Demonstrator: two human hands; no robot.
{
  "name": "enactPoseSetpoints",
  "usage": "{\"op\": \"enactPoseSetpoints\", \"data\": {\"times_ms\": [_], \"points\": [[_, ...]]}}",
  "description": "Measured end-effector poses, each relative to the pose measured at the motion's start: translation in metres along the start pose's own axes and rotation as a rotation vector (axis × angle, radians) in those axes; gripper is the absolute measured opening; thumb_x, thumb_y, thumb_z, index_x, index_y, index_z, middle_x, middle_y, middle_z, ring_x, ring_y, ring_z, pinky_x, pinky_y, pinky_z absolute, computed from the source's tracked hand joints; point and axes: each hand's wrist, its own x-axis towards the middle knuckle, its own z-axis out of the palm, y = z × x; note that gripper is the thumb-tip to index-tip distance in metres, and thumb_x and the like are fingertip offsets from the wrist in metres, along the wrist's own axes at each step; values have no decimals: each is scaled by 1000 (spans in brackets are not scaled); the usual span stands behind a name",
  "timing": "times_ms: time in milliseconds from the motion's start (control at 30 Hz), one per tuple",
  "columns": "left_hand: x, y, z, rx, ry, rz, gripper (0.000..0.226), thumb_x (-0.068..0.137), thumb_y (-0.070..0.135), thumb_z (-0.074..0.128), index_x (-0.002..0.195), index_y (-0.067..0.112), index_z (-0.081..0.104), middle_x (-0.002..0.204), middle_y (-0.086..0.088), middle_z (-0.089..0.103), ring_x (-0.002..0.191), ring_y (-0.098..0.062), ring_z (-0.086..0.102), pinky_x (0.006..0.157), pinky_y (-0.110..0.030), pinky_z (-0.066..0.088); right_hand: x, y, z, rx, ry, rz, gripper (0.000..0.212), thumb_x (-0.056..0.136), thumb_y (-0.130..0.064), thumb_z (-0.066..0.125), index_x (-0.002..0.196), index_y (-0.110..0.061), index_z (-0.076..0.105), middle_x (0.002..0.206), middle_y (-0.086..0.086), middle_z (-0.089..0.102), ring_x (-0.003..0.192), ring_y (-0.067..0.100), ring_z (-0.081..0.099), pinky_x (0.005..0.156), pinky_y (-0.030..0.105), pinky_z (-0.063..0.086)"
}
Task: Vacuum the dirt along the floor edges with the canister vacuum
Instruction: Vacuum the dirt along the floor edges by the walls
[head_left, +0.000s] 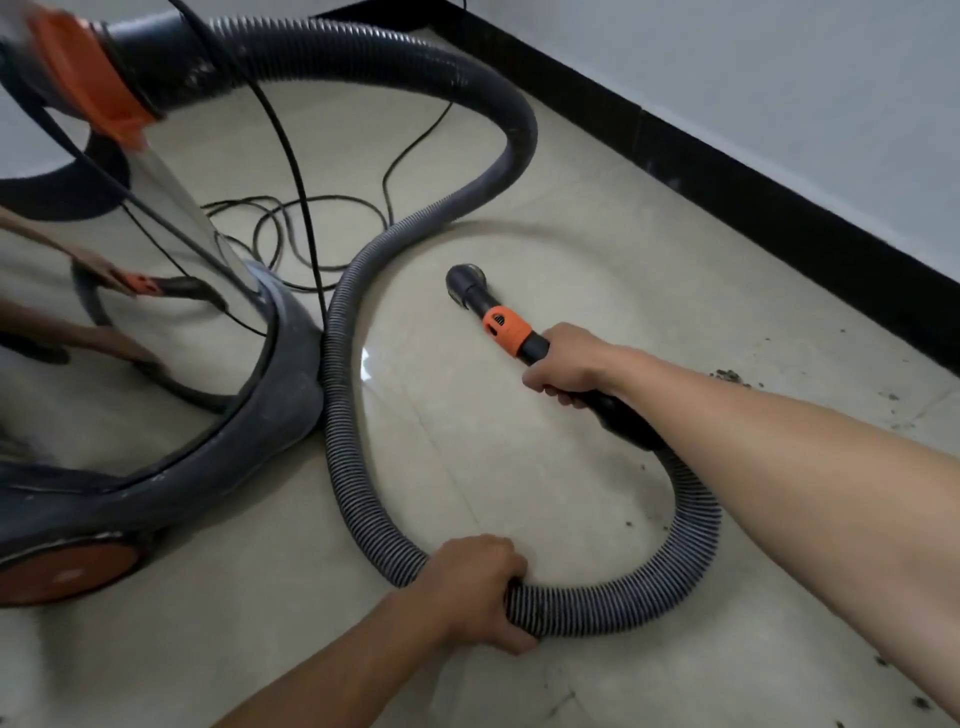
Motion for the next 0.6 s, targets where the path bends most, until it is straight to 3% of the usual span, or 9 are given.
{"op": "enactPoseSetpoints", "data": {"times_ms": [233,400,600], "points": [[7,-13,3,-97,67,-44,48,69,59,67,93,18,62,91,-1,57,87,-21,55,74,-35,47,69,-43,-7,70,19,-6,14,71,-8,62,83,-2,60,63,12,59,49,24,53,49,29,46],[6,-12,-3,-65,52,-15,49,67,59,69,95,19,60,95,1,57,90,-20,54,73,-34,44,68,-36,-16,163,8,72,15,78,-5,66,89,-4,55,67,10,55,45,20,50,48,27,45],[-8,-7,-7,25,-51,52,45,64,55,70,90,22,53,98,2,54,93,-19,51,72,-31,40,20,24,-48,568,121,276,32,84,-32,76,87,-14,50,63,4,52,43,14,47,45,23,43]]}}
